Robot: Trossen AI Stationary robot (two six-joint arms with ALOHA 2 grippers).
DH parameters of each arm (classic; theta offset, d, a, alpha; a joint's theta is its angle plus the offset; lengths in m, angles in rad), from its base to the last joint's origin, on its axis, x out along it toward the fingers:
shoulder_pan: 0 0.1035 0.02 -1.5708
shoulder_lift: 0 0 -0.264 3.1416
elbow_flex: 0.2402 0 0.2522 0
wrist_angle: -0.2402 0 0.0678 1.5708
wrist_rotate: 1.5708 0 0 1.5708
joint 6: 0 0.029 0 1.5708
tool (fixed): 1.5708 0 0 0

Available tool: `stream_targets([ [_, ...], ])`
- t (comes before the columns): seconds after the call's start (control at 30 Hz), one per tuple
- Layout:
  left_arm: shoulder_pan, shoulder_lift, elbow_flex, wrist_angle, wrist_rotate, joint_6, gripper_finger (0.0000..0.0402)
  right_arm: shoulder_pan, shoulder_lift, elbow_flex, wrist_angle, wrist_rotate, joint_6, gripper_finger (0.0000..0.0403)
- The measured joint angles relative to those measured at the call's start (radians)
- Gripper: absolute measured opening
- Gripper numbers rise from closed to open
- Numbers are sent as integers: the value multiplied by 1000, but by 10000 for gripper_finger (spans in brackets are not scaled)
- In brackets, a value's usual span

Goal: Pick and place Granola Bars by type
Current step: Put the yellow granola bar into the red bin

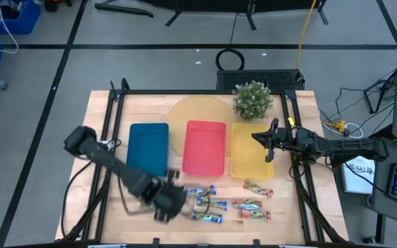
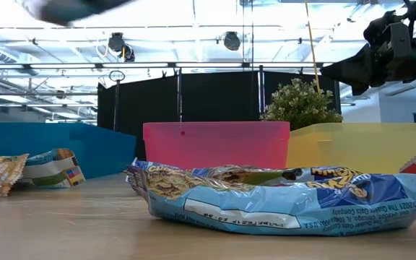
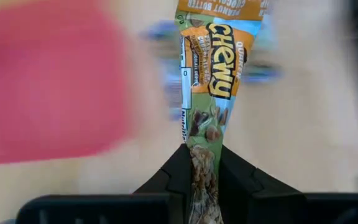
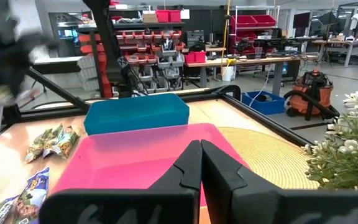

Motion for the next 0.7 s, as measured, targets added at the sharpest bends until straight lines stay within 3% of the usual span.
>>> stream_targets([
  [0.17, 187, -2, 63, 32, -41, 203, 56, 0, 7, 0, -1, 0, 0, 0],
  [0.37, 378, 84, 42, 133, 39, 368, 57, 0, 11, 0, 0, 0, 18, 0],
  [0.57, 482, 218, 42, 187, 56, 403, 57, 0, 15, 0, -10, 1, 6, 0],
  [0.7, 516, 298, 42, 226, 124, 437, 57, 0, 16, 0, -10, 1, 5, 0],
])
